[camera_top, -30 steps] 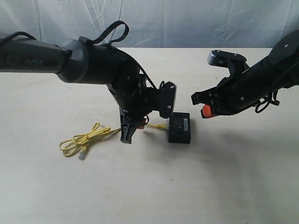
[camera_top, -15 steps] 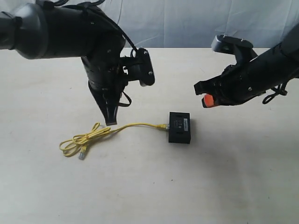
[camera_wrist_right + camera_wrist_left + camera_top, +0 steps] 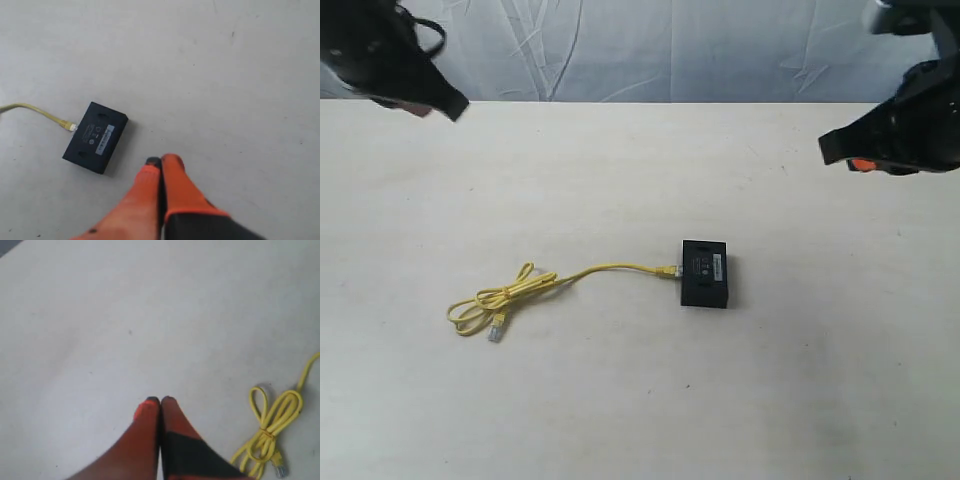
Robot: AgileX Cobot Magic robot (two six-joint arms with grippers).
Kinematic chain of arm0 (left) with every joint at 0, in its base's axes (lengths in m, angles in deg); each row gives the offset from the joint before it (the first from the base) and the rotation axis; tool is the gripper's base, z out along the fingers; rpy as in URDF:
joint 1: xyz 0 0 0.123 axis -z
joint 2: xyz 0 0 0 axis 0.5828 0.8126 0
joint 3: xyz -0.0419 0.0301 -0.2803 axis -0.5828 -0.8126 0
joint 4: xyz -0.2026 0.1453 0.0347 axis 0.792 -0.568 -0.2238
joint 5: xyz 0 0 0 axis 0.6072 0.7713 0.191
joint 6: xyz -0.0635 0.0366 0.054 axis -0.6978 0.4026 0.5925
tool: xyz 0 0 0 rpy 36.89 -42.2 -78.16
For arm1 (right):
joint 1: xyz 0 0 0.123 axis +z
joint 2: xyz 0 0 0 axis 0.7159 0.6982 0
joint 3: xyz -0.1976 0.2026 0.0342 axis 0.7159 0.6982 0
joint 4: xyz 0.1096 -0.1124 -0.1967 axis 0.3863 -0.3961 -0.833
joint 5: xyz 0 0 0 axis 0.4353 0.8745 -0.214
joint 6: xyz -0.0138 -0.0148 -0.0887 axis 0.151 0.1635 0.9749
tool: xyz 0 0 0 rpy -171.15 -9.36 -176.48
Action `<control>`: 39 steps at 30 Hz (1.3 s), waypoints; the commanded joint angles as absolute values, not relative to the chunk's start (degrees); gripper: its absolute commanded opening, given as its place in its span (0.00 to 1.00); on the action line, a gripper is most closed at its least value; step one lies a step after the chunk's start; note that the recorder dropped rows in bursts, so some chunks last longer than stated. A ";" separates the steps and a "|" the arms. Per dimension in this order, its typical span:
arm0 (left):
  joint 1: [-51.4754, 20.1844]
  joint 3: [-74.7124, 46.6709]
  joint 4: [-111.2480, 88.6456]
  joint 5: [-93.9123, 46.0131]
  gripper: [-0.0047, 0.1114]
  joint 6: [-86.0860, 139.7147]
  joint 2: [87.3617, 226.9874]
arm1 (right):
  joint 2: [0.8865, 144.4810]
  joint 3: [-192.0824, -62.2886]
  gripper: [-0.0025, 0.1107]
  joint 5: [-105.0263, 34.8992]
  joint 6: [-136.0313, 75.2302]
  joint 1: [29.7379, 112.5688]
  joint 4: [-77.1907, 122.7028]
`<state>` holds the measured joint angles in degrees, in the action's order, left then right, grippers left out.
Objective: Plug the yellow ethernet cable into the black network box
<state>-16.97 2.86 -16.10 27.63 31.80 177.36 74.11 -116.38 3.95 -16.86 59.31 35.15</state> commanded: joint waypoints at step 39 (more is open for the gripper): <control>-23.42 -37.67 -10.94 10.77 0.04 27.46 109.50 | 5.13 -88.23 0.01 1.65 -18.30 59.02 30.71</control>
<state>-23.15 -37.51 -11.30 11.22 27.74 109.94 5.41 -88.51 2.03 -18.27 59.31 31.14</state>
